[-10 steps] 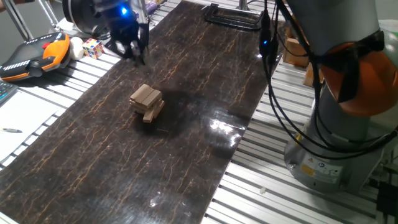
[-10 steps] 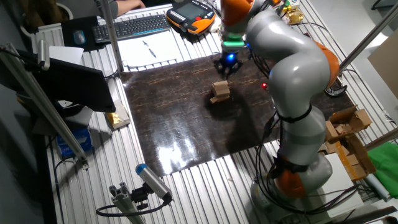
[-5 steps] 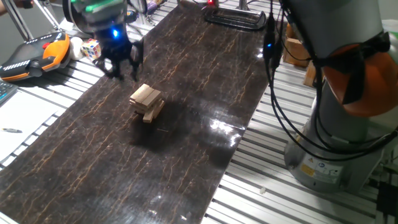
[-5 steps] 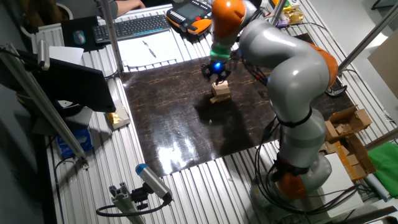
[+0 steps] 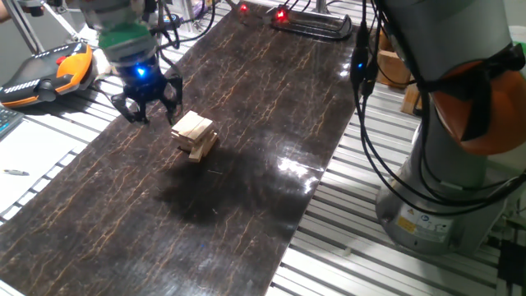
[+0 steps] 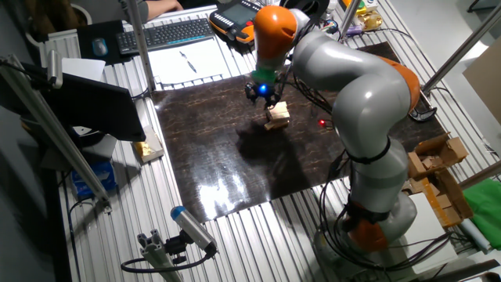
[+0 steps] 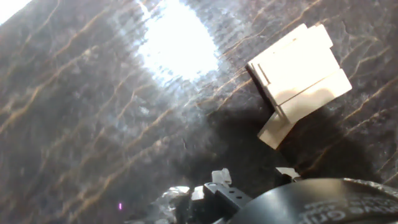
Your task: Play Jenga
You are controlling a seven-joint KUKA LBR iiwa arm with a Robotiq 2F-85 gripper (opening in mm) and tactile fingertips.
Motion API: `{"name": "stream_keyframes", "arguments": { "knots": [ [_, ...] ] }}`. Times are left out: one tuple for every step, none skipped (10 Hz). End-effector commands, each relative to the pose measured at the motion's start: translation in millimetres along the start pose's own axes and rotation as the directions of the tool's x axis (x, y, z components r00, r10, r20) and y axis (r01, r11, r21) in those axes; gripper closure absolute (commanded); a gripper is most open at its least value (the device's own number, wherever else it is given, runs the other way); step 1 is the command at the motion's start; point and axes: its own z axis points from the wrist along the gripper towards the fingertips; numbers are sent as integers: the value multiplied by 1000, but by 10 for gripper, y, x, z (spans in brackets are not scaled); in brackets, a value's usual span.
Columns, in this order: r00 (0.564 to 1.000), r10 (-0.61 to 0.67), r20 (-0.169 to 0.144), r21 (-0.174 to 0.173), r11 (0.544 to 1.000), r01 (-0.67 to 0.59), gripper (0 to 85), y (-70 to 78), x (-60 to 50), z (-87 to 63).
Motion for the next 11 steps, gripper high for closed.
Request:
{"name": "stream_keyframes", "arguments": {
  "knots": [
    [984, 175, 18, -12, 985, -174, 410, 11, -4, 28],
    [983, 182, 36, -11, 983, -181, 410, 18, -15, 43],
    [979, 195, 59, -5, 981, -195, 417, 18, -15, 43],
    [972, 222, 75, -6, 975, -222, 417, 18, -15, 43],
    [965, 252, 74, -7, 968, -252, 410, 18, -15, 43],
    [957, 280, 71, -5, 960, -280, 400, 18, -15, 43],
    [948, 311, 71, 4, 950, -312, 380, 18, -15, 43],
    [945, 318, 82, 23, 947, -320, 367, 18, -15, 43],
    [942, 326, 75, 19, 944, -328, 350, 18, -15, 43],
    [942, 333, 52, 10, 943, -334, 337, 18, -15, 43],
    [938, 341, 54, 7, 940, -342, 310, 18, -15, 43]
  ]
}}
